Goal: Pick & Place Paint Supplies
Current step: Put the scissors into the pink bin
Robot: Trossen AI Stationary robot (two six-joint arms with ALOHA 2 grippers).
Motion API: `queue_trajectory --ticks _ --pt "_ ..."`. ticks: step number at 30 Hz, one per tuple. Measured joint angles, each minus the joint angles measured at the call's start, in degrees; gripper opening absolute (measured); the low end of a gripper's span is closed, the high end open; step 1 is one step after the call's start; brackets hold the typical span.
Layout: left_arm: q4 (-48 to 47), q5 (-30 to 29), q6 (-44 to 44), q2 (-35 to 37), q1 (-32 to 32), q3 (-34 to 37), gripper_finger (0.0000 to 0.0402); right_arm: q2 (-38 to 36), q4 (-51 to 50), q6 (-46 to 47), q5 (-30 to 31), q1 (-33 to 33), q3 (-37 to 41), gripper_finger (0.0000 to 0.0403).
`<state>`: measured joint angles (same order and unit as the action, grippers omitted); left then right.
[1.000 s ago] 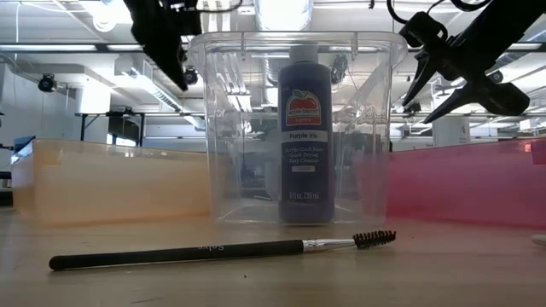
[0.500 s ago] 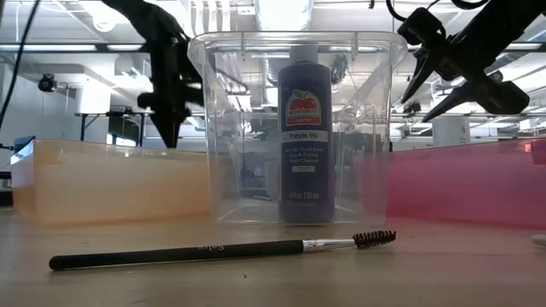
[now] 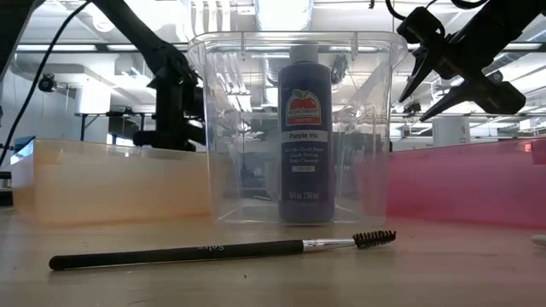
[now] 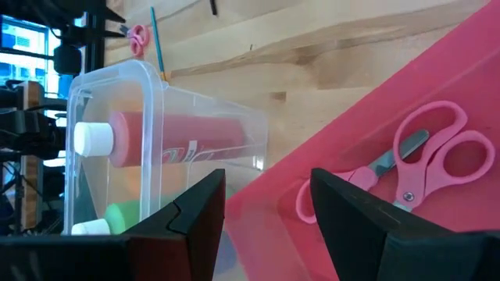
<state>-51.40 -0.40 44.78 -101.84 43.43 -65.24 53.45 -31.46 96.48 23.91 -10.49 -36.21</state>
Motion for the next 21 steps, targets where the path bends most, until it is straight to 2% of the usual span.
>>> queue_trajectory --ticks 11,21 --pt "6.7 -0.2 -1.5 0.0 2.4 4.8 0.0125 0.0 0.0 -0.3 0.1 0.0 0.0 0.0183" --pt "10.2 -0.2 -1.2 0.0 3.4 5.7 0.0125 0.0 0.1 0.6 -0.2 0.0 0.0 0.0183"
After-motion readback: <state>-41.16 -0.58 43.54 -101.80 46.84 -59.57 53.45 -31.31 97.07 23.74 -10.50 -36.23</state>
